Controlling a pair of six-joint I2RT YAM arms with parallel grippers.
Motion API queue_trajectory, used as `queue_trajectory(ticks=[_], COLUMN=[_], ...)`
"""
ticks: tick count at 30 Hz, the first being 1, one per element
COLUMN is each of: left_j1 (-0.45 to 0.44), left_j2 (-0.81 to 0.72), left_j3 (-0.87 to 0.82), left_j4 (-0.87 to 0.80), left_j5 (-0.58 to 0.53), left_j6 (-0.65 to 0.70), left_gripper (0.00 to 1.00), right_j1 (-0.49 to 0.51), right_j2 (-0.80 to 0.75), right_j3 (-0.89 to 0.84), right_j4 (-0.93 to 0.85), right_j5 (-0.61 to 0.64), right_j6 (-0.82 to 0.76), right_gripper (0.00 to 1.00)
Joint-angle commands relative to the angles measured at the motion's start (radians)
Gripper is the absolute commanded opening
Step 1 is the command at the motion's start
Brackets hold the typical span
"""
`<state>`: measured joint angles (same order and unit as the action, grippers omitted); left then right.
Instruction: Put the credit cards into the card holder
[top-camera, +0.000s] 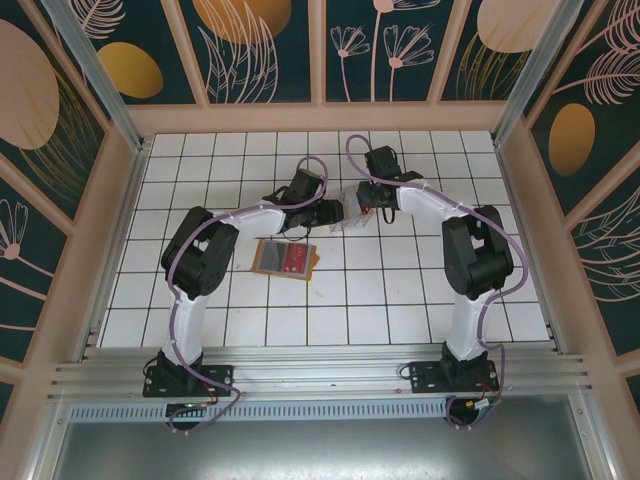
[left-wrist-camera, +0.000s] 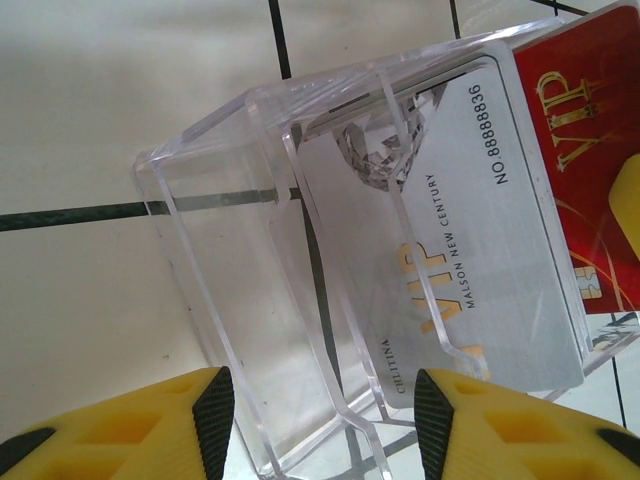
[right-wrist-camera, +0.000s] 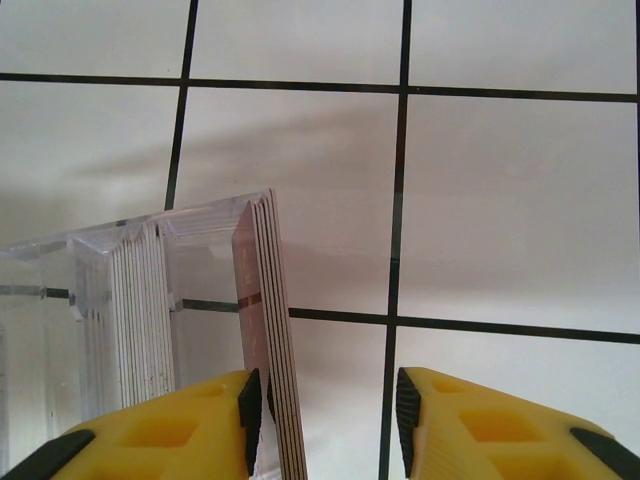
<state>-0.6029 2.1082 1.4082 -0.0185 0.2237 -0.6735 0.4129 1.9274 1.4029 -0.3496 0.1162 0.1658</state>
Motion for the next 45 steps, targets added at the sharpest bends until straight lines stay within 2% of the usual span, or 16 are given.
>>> queue_trajectory(ticks=[1,6,19,21,23,25,29,35,45], left_j1=[0.001,0.001,0.001,0.001,0.002,0.0,0.002,0.001,0.001], left_j2=[0.018,0.019,0.022,0.021,0.022,0.022,0.022,0.041,0.082], left_j3=[0.004,0.005,0.012,0.011,0.012,0.012,0.014,0.03,0.026], left_j4=[0.023,0.026,0.031,0.03,0.032,0.034,0.035,0.034,0.04], left_j5=[0.012,0.016,0.028,0.028,0.03,0.033,0.036,0.042,0.042], left_j6=[-0.003,-0.005,-0.012,-0.013,-0.014,-0.015,-0.017,-0.017,-0.017], left_gripper=[0.54,0.53,0.53,0.53,0.53,0.53,0.53,0.53,0.53], right_j1=[0.003,0.009,0.017,0.017,0.015,0.016,0.017,0.02,0.02], right_j2=[-0.02,-0.018,-0.044,-0.051,-0.049,-0.041,-0.02,0.04,0.061], right_j3=[0.029,0.027,0.018,0.018,0.021,0.024,0.038,0.082,0.09], right_j4=[-0.031,-0.029,-0.019,-0.019,-0.021,-0.025,-0.043,-0.085,-0.094], right_j5=[0.017,0.017,0.015,0.014,0.014,0.025,0.044,0.043,0.075], right_j6=[-0.018,-0.027,-0.049,-0.048,-0.05,-0.054,-0.057,-0.066,-0.068], right_gripper=[0.4,0.27,0.09,0.09,0.13,0.29,0.43,0.48,0.47])
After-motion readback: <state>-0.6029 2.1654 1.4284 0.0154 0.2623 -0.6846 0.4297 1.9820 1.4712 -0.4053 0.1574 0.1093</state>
